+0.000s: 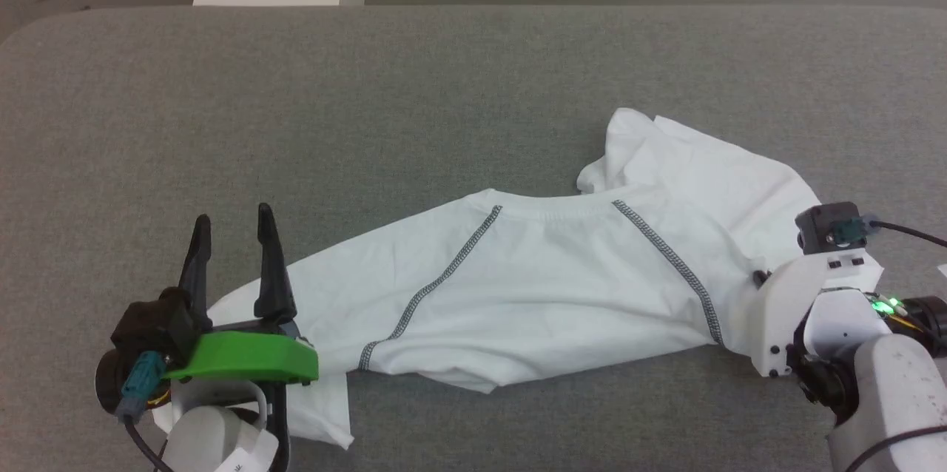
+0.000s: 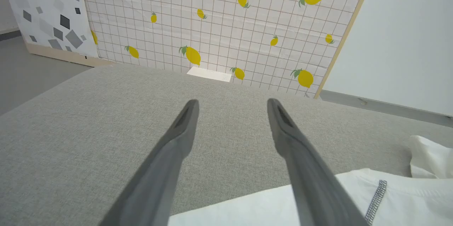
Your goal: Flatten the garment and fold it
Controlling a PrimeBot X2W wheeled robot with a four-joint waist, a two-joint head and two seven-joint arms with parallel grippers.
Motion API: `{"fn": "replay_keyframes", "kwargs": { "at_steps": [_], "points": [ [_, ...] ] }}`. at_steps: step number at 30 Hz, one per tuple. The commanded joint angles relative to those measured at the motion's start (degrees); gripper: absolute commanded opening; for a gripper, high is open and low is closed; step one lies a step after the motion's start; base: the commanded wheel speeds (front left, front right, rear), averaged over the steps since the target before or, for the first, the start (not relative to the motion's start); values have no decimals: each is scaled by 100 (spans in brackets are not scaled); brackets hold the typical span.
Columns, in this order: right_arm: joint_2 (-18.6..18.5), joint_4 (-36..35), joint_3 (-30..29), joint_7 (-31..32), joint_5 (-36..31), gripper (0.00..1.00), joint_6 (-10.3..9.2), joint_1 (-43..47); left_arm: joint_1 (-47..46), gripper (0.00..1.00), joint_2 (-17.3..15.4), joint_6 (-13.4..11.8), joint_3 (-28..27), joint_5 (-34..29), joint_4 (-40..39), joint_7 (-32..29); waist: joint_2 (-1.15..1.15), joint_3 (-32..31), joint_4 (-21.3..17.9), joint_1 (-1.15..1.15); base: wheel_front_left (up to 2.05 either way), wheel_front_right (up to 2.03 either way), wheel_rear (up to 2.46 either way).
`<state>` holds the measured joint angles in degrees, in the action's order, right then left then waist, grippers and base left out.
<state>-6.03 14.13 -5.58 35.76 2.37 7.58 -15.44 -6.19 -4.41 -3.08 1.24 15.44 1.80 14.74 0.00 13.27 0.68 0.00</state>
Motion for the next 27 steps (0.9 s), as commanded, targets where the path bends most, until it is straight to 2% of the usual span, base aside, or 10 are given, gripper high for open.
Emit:
{"fn": "replay_keyframes", "kwargs": {
  "at_steps": [1,7,16,22,27],
  "points": [
    [-13,-122,-16,-41,92,0,-9,160,7,100,32,24,-55,-63,37,25,0,-158,-87,0,0,0,0],
    [26,-1532,-152,-50,268,0,-9,682,153,100,84,60,-189,-99,112,26,0,-496,-258,0,0,0,0],
    [170,-4808,-546,603,206,0,-9,1602,338,100,120,60,-368,-128,95,26,0,-747,-551,0,0,0,0],
    [165,-6067,-657,843,26,0,-9,1683,373,100,133,99,-384,-134,110,26,0,-763,-660,0,0,0,0],
    [61,-6610,-764,853,-124,0,-9,1467,361,100,141,131,-334,-132,155,26,0,-741,-676,0,0,0,0]
  ]
}}
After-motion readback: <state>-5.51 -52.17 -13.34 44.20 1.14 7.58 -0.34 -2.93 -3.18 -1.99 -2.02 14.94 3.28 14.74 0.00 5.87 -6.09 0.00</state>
